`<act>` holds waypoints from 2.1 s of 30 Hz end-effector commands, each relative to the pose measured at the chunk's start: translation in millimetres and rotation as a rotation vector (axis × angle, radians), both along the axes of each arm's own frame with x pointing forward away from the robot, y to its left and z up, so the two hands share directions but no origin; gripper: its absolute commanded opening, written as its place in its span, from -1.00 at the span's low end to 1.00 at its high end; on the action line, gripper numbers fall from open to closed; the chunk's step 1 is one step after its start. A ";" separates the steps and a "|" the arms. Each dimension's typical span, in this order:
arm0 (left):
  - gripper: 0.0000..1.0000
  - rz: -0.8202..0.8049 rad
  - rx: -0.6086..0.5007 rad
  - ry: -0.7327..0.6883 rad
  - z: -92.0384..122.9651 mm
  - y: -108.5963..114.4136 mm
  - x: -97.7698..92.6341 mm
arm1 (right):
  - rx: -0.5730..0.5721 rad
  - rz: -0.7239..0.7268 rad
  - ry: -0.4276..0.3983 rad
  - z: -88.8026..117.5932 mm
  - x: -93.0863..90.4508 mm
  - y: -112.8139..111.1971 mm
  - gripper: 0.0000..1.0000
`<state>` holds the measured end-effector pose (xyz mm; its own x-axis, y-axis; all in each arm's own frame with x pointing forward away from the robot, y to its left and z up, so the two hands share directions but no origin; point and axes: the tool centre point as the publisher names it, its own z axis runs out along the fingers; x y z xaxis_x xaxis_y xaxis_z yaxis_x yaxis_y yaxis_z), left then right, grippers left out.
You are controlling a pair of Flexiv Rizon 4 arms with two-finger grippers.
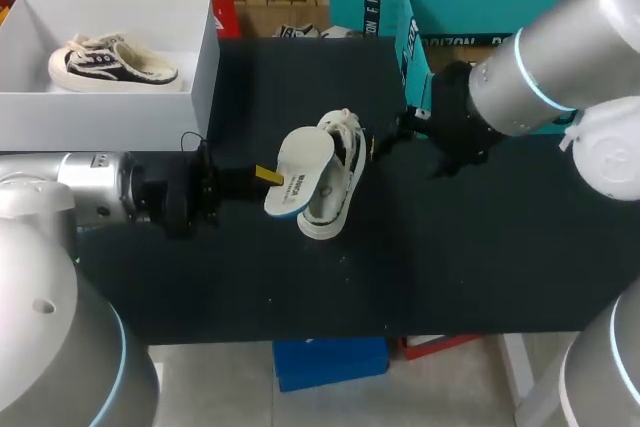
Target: Take the shoe out of the shoebox, open the shoe tongue, remove and reinsert the insole, then place the shoe into the shoebox
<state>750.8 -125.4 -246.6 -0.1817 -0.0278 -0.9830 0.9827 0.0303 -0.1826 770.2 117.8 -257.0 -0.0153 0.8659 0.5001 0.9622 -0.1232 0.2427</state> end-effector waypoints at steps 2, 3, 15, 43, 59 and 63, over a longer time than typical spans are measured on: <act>-1.00 0.003 0.011 -0.006 0.2 -2.5 0.3 | 0.645 0.141 -0.063 -7.4 -3.3 2.3 1.00; -1.00 0.002 0.012 -0.007 0.1 -2.6 0.2 | 0.667 0.150 -0.060 -7.6 -2.9 4.5 1.00; -1.00 0.003 0.015 -0.011 0.5 0.4 0.3 | 0.673 0.201 -0.036 -9.1 -2.6 13.2 1.00; -1.00 -0.018 0.126 -0.150 -15.1 -6.9 -11.5 | 0.753 0.230 -0.001 -27.4 4.4 50.4 1.00; -1.00 0.045 0.169 -0.412 -43.0 -4.9 -17.2 | 0.819 0.231 -0.001 -34.4 8.3 79.5 1.00; -1.00 0.032 0.179 -0.426 -48.6 -6.2 -17.7 | 0.832 0.235 0.000 -36.4 9.0 86.9 1.00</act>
<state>733.1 -128.2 -292.1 0.2359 0.1463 -0.9607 0.9679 0.0525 0.2456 774.7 195.2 -288.7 -0.1475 0.1986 0.9689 0.9853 -0.0560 0.1615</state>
